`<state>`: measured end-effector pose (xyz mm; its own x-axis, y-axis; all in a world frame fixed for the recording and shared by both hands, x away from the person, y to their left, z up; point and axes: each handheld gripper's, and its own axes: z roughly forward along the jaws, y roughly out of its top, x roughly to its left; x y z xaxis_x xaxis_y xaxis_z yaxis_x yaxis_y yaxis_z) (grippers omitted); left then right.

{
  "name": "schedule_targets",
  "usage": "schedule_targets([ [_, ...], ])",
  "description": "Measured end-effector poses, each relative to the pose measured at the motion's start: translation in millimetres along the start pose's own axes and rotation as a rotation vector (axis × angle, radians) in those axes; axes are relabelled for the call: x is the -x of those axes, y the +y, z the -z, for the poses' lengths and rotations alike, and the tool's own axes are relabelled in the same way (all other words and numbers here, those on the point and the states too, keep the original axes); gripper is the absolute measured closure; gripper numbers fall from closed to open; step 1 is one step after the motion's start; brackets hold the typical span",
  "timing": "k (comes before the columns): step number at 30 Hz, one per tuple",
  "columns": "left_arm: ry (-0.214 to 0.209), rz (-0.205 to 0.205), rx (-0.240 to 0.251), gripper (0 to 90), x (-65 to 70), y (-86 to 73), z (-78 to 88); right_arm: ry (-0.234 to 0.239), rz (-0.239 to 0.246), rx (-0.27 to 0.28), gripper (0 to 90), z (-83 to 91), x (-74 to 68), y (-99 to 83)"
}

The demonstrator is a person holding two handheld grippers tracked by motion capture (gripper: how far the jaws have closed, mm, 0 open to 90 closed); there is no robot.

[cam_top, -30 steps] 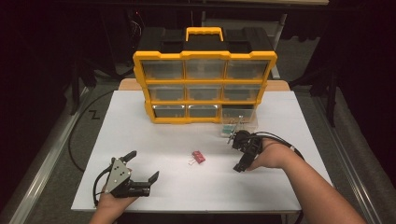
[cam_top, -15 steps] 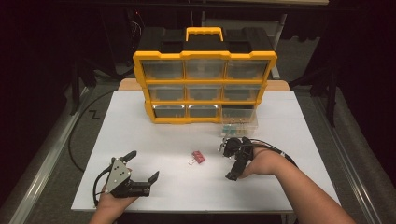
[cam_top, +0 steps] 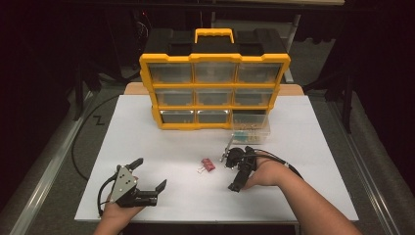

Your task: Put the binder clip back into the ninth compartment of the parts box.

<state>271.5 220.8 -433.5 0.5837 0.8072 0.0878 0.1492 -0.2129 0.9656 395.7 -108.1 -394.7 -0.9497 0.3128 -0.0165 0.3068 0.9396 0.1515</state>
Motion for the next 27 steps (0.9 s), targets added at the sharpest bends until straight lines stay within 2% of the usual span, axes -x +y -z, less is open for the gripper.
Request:
schedule_targets([
  [11,0.0,0.0,0.001,0.3,-0.2,0.2,0.3,0.009,0.03,0.018,1.2,-6.2,-10.5,17.2],
  [14,0.0,0.001,0.003,0.3,-0.4,0.1,0.2,0.003,0.062,0.031,1.3,-9.1,-8.4,20.9],
  [16,-0.001,0.0,0.003,0.3,-0.5,0.1,0.1,0.004,0.042,0.029,1.7,-9.5,-10.3,24.0],
  [17,0.0,0.002,0.005,0.3,-0.3,0.1,-0.1,0.004,0.053,0.031,1.8,-9.9,-9.9,25.8],
  [21,-0.001,0.002,0.005,0.3,-0.3,0.1,-0.1,0.008,0.043,0.036,3.7,-11.4,-14.1,32.7],
  [27,-0.002,0.001,0.003,0.3,-0.5,0.2,0.3,0.006,0.041,0.054,10.7,-11.3,-15.9,42.5],
])
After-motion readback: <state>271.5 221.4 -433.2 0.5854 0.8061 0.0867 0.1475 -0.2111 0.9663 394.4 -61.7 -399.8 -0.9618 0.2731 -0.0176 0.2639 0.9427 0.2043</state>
